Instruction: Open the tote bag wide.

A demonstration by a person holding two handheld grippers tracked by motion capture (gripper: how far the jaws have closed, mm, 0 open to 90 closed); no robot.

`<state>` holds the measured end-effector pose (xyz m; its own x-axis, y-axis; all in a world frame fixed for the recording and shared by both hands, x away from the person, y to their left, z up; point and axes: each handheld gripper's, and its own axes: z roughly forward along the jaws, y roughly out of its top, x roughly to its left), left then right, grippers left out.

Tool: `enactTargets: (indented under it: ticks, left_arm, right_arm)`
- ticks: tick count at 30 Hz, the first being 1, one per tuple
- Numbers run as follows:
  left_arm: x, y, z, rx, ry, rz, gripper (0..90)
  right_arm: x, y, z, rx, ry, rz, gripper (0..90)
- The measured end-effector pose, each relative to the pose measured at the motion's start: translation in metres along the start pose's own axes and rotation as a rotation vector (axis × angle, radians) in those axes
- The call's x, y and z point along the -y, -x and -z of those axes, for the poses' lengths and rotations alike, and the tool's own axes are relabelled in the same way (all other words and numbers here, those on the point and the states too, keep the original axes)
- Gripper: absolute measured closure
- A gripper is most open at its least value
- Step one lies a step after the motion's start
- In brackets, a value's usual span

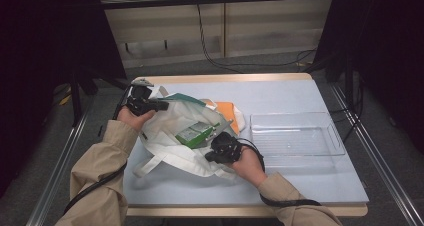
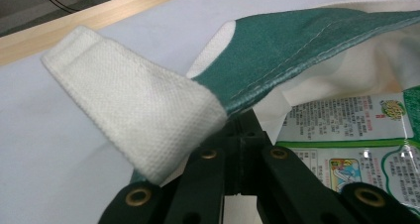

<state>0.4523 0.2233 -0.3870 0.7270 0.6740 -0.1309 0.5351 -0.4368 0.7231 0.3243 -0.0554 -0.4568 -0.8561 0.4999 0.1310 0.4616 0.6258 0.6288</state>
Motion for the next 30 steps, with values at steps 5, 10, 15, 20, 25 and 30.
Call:
enactTargets:
  ticks: [5, 10, 15, 20, 25, 30]
  left_arm:
    - [0.002, -0.002, -0.004, -0.007, -0.013, -0.010, 90.0]
    - [0.005, -0.003, -0.008, -0.001, 0.004, 0.020, 90.0]
    - [0.009, -0.005, -0.012, -0.006, 0.000, 0.029, 90.0]
    - [0.013, -0.008, -0.017, -0.005, -0.006, 0.043, 90.0]
    - [0.016, -0.010, -0.020, -0.007, -0.015, 0.040, 90.0]
    - [0.017, -0.012, -0.023, -0.003, -0.015, 0.045, 90.0]
  right_arm:
    - [0.001, 0.000, 0.000, -0.001, 0.002, -0.004, 89.2]
    - [0.002, 0.000, -0.001, -0.002, 0.003, -0.003, 89.3]
    - [0.002, 0.000, 0.000, -0.003, 0.002, -0.007, 89.3]
    - [0.003, 0.000, -0.001, 0.002, 0.013, -0.004, 89.3]
    - [0.004, 0.000, -0.002, -0.002, 0.010, -0.012, 89.3]
    - [0.005, -0.001, -0.002, -0.002, 0.013, -0.011, 89.3]
